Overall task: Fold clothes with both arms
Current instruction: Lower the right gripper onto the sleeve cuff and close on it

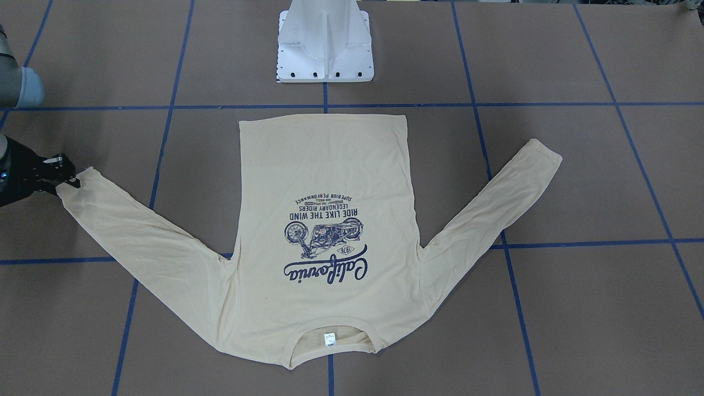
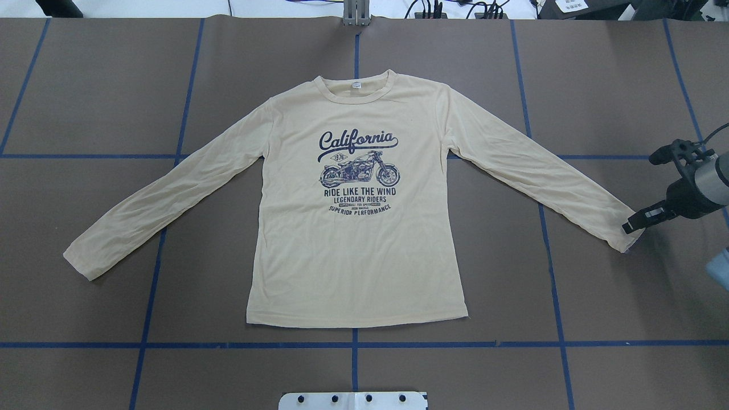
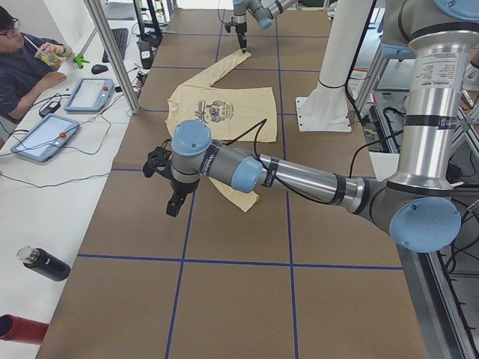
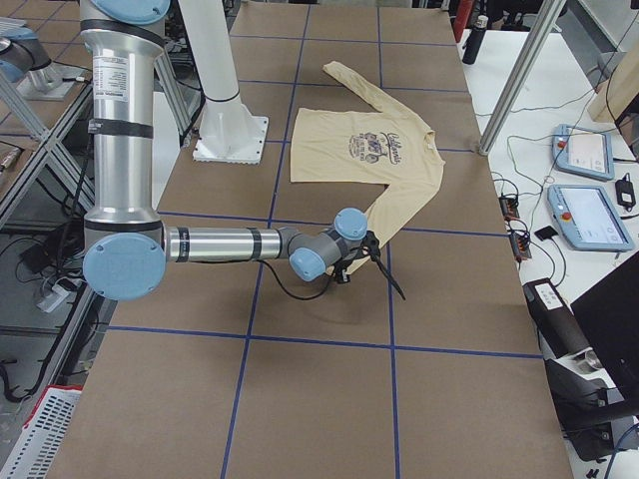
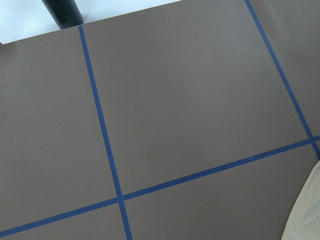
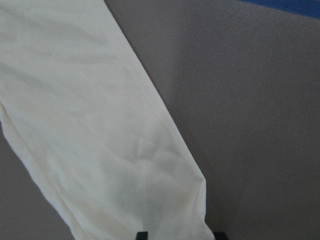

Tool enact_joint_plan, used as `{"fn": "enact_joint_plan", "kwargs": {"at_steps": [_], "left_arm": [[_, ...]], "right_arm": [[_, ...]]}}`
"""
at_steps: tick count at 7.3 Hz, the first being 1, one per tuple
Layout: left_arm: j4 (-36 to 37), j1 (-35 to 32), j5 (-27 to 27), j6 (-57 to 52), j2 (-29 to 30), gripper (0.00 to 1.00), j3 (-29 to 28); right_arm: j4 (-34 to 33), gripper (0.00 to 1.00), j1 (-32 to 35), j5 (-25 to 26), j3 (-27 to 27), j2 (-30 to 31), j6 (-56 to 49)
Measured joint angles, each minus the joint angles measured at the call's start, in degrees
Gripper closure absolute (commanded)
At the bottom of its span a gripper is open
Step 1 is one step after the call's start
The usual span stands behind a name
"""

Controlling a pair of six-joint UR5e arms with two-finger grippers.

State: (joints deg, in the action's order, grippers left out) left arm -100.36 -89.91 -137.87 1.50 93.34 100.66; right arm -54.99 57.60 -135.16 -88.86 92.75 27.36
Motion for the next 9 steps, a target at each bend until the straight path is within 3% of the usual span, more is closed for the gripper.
{"fn": "enact_joint_plan", "kwargs": {"at_steps": [3, 6, 9], "left_arm": [[0.10, 0.00, -0.29, 0.07, 0.00, 0.01, -0.02], [0.18, 0.00, -1.64, 0.09, 0.00, 0.01, 0.05], [0.22, 0.00, -1.78, 0.09, 0.00, 0.01, 0.14]], "right_arm": [[-7.60, 0.71, 0.65, -0.03, -5.84, 0.19, 0.06], [-9.35, 0.54, 0.65, 0.53, -6.62, 0.55, -0.01], [-9.57, 0.48, 0.18, 3.21, -6.06, 0.60, -0.02]]}}
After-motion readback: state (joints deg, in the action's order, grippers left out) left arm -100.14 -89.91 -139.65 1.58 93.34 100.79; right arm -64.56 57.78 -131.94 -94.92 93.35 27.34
